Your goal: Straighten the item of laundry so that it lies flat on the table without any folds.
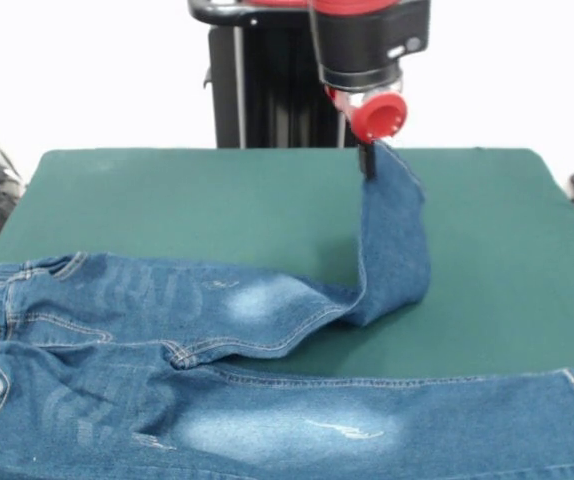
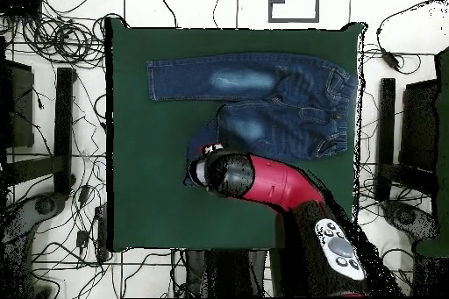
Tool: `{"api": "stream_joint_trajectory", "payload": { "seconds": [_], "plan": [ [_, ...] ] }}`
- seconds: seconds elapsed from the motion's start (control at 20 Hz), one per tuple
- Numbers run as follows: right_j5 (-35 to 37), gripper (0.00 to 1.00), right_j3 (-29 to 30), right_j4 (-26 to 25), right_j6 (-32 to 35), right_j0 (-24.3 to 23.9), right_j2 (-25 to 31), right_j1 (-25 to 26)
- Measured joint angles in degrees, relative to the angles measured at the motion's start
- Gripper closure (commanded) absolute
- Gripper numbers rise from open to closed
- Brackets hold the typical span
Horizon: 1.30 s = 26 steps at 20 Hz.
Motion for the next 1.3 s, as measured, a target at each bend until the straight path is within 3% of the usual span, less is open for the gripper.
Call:
{"api": "stream_joint_trajectory", "payload": {
  "seconds": [0.9, 1.3],
  "plan": [
    [0.55, 1.00, 3.31, -0.85, -0.25, -11.64, 8.72, -1.45],
    [8.97, 1.00, 2.97, -3.58, -0.43, -19.53, 13.62, -0.68]
  ]
}}
